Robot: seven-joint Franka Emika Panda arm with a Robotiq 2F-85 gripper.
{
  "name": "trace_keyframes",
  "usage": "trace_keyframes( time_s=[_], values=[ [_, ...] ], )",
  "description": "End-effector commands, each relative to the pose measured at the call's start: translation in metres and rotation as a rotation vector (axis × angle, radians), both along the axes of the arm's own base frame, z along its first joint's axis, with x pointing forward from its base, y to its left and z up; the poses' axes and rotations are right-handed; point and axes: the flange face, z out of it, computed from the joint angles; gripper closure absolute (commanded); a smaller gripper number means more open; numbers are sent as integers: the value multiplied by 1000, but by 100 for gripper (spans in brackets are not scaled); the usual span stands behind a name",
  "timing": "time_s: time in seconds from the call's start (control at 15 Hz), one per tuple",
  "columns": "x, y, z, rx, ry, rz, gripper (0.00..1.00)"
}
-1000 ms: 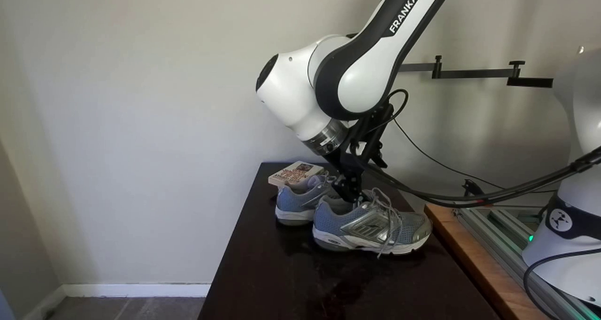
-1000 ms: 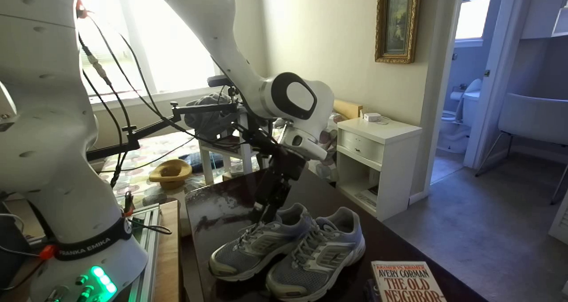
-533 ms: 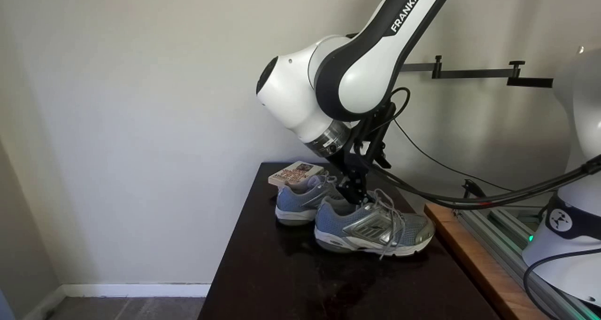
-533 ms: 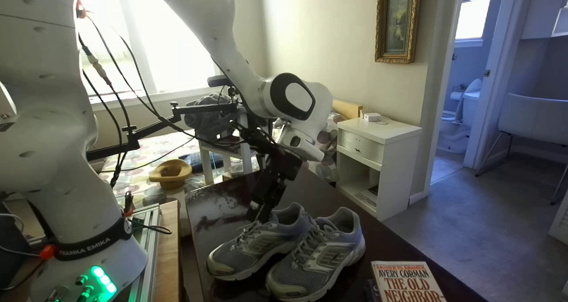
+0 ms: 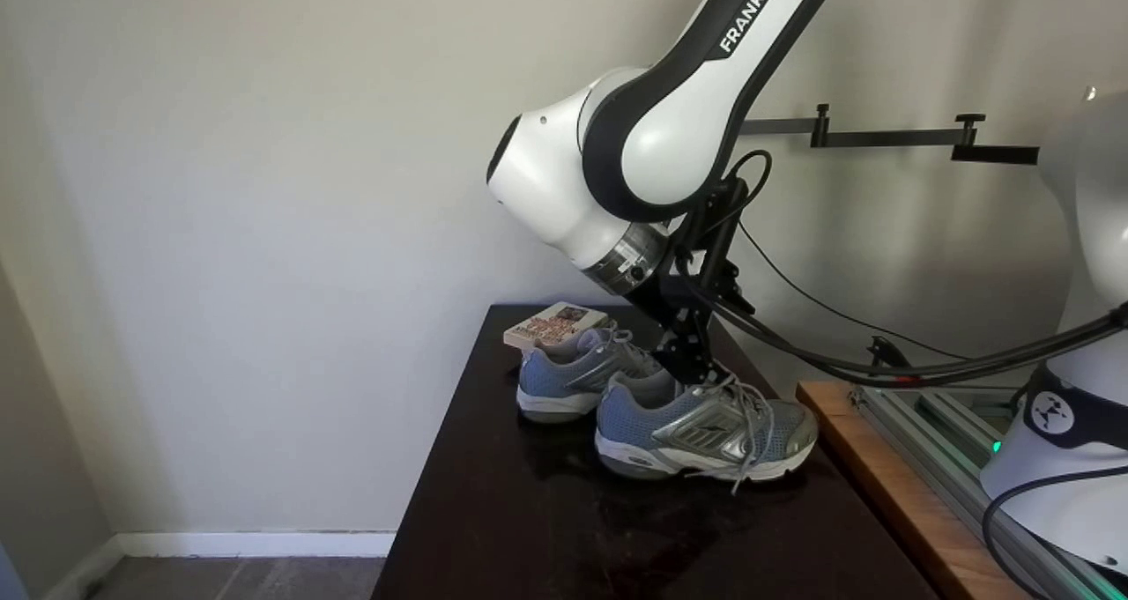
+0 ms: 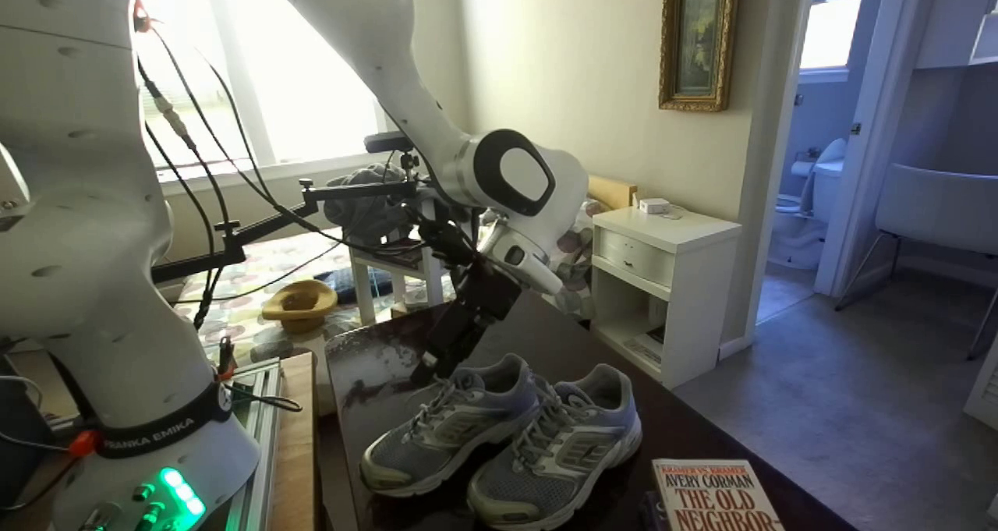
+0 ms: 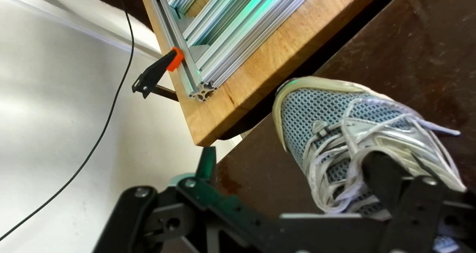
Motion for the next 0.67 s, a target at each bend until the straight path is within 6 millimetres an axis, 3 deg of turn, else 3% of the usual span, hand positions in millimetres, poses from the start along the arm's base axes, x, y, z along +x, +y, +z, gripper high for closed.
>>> trace_keyframes(
  time_s=[0.0, 0.6],
  values=[
    [-3, -2, 7, 88, 36, -23, 0],
    [-4, -16, 18, 144, 77, -76, 0]
  ],
)
